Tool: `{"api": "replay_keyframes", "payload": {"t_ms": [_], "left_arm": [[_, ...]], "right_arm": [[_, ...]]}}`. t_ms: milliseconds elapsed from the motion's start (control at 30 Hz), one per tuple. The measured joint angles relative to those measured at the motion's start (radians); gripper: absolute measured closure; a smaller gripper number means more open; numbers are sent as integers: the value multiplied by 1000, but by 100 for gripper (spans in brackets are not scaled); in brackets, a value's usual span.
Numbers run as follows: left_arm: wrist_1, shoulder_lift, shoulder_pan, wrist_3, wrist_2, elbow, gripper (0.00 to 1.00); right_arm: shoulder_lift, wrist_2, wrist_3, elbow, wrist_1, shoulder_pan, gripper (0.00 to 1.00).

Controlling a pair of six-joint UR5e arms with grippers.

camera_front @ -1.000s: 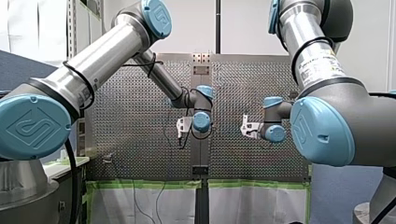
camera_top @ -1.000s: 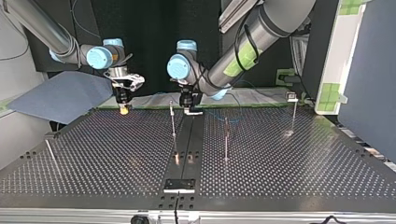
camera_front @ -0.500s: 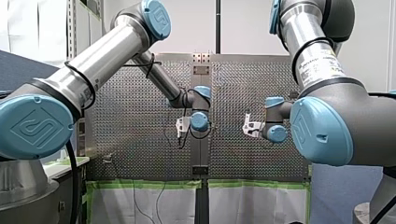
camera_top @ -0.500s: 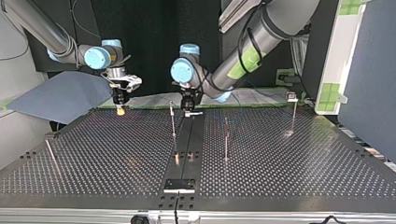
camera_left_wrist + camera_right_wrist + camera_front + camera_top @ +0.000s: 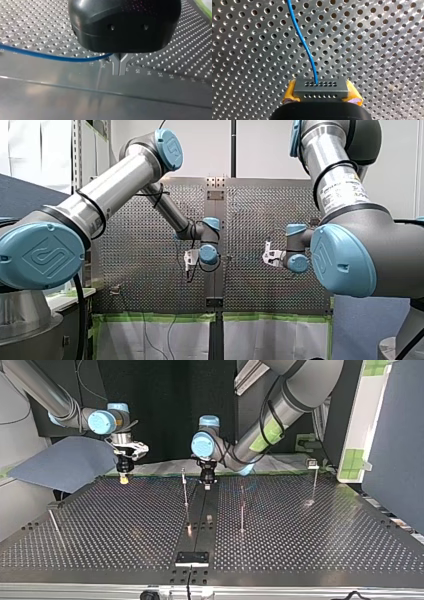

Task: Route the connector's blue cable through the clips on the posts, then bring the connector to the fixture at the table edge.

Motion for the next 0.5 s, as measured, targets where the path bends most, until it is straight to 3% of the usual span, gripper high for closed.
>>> {"api": "replay_keyframes", "payload": {"t_ms": [500], "left_arm": [[-6, -8, 31, -1, 37, 31, 100]], "right_arm": [[6, 13, 1, -31, -14, -7, 100]]}}
